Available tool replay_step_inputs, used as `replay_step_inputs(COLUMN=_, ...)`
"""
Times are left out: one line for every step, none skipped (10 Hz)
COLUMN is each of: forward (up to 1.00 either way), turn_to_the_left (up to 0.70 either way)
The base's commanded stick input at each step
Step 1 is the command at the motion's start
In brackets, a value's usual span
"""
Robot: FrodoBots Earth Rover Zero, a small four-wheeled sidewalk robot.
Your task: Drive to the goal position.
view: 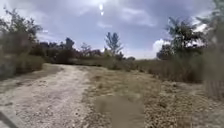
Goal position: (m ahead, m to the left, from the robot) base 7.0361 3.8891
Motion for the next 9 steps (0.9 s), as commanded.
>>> replay_step_inputs(forward=0.85, turn_to_the_left=0.34)
replay_step_inputs(forward=0.85, turn_to_the_left=0.34)
replay_step_inputs(forward=0.85, turn_to_the_left=0.34)
replay_step_inputs(forward=0.85, turn_to_the_left=0.34)
replay_step_inputs(forward=0.85, turn_to_the_left=0.18)
replay_step_inputs(forward=0.85, turn_to_the_left=0.02)
replay_step_inputs(forward=0.85, turn_to_the_left=0.00)
replay_step_inputs(forward=0.85, turn_to_the_left=0.00)
replay_step_inputs(forward=0.85, turn_to_the_left=0.00)
